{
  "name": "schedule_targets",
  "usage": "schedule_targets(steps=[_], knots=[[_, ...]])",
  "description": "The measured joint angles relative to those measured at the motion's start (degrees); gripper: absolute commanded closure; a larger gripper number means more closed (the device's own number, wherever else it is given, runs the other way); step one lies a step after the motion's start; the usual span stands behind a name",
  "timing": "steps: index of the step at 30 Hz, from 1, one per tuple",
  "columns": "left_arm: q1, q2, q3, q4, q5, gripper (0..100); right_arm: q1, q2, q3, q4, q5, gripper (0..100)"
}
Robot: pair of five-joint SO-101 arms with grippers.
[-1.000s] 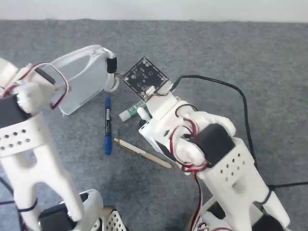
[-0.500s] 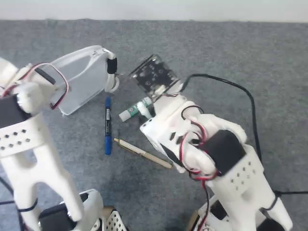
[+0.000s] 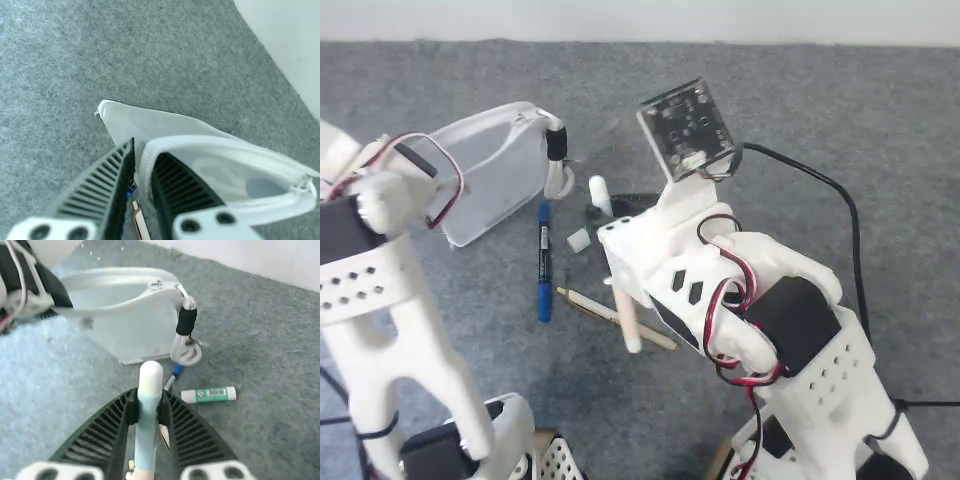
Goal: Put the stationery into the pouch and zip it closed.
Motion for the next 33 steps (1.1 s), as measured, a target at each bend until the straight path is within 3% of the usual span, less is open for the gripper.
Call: schedule_targets(steps=[27,33], knots=[[0.2,0.0,0.0,0.0,0.0,99,-0.1,0.0,0.0,-29.7,-2.6,99.2],[0.2,0.0,0.0,0.0,0.0,99,-0.2,0.0,0.0,-31.8,-2.6,99.2]])
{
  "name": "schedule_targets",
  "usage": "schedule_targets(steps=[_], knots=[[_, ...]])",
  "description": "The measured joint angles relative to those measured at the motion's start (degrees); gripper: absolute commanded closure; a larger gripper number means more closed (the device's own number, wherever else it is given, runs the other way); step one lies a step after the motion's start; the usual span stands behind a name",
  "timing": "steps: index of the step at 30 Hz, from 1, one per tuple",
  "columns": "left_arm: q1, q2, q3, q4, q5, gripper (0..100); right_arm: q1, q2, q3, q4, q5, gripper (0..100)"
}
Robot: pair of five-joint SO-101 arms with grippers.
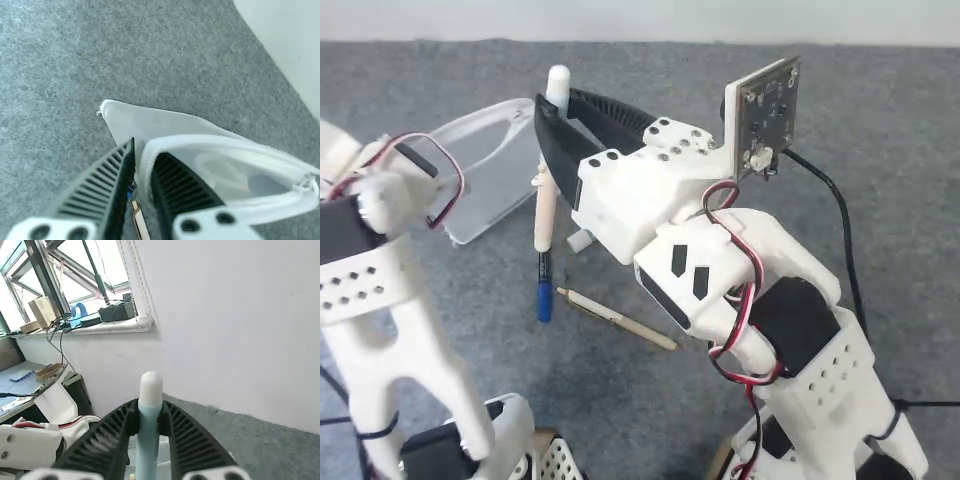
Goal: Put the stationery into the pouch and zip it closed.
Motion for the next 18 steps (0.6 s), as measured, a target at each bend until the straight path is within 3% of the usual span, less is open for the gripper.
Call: schedule_targets(steps=[18], knots=[[0.0,0.0,0.0,0.0,0.0,99,0.1,4.4,0.0,-14.3,0.0,99.2]])
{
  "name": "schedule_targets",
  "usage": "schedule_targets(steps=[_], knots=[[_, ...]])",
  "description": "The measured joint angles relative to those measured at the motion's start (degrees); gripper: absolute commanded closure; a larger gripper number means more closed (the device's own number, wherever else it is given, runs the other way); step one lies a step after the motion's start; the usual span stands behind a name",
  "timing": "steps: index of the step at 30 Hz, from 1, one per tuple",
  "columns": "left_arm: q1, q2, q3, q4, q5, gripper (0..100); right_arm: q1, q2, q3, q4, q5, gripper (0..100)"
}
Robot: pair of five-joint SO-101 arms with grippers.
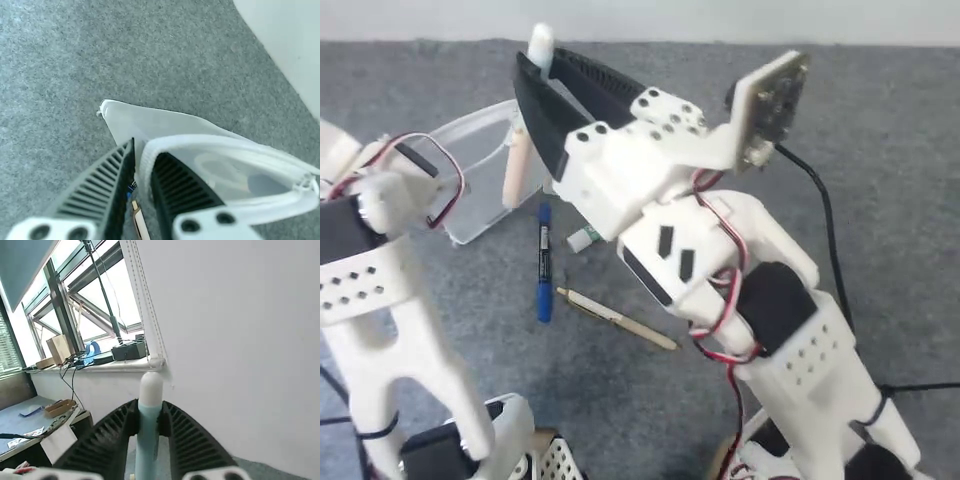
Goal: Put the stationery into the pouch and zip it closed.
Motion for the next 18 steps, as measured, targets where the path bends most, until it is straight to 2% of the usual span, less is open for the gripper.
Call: schedule_targets(steps=[18], knots=[[0.0,0.0,0.0,0.0,0.0,99,4.5,9.4,0.0,-14.6,0.0,99.2]])
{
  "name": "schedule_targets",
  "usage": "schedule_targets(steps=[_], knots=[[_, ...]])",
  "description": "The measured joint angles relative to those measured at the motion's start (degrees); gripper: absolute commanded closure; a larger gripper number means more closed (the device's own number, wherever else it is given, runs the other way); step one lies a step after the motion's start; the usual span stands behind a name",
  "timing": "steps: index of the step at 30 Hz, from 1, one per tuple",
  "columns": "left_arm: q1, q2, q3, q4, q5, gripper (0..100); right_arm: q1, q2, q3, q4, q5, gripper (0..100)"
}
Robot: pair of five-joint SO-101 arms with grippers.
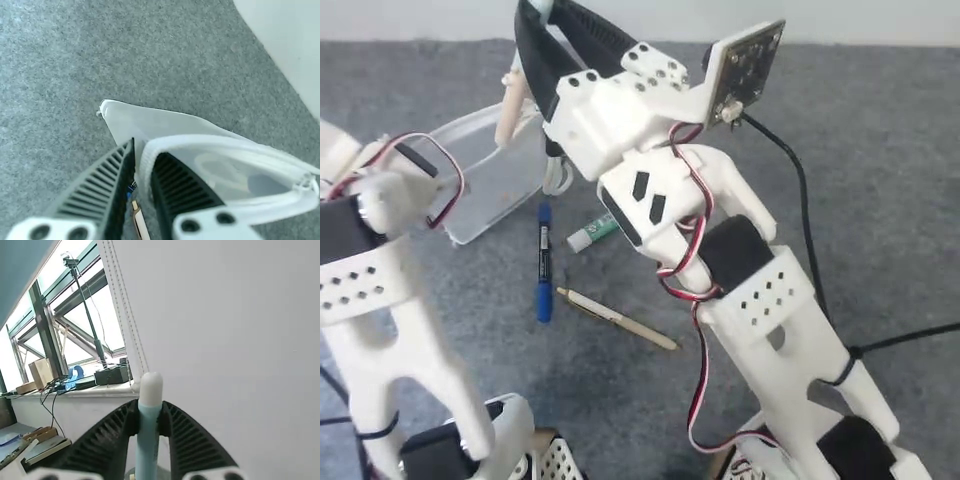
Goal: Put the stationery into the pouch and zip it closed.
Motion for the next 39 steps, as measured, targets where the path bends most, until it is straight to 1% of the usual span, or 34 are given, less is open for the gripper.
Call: schedule_targets(steps=[14,23,35,39], knots=[[0.0,0.0,0.0,0.0,0.0,99,0.0,9.9,0.1,-7.9,0.0,99.2],[0.0,0.0,0.0,0.0,0.0,99,0.0,11.6,0.1,-8.5,0.0,99.2],[0.1,0.0,0.0,0.0,0.0,99,-0.3,14.2,0.1,-8.5,7.8,99.2],[0.2,0.0,0.0,0.0,0.0,99,-2.4,14.2,2.6,-8.5,11.8,99.2]])
